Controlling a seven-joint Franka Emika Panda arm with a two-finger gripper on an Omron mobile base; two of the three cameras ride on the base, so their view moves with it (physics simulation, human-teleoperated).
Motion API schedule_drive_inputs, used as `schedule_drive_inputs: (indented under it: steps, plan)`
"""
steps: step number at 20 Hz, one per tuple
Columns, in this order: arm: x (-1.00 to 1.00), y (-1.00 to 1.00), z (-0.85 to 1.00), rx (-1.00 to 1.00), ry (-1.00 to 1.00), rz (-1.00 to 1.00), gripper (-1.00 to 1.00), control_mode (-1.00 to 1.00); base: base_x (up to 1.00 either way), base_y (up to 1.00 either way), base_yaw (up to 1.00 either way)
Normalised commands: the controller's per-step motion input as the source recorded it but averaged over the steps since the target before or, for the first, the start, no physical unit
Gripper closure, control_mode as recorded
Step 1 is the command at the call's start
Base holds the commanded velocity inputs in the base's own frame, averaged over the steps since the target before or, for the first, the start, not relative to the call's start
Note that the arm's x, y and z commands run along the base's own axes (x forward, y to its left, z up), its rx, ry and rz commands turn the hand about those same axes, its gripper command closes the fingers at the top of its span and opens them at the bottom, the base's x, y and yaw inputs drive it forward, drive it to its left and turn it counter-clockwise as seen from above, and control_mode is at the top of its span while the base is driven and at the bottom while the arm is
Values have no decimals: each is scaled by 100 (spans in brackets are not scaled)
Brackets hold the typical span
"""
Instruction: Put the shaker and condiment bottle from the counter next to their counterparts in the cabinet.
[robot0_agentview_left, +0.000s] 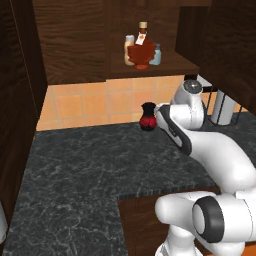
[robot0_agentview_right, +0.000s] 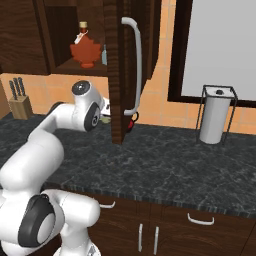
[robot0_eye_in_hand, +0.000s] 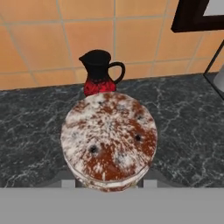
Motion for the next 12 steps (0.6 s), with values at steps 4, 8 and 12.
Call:
schedule_drive_inputs:
  steps: [4, 8, 12]
  plan:
    - [-3, 0, 56, 0, -5, 0, 100, -100, 0, 0, 0]
    - [-16, 0, 41, -1, -24, 1, 100, -100, 0, 0, 0]
    - [-17, 0, 38, 0, -26, 2, 100, -100, 0, 0, 0]
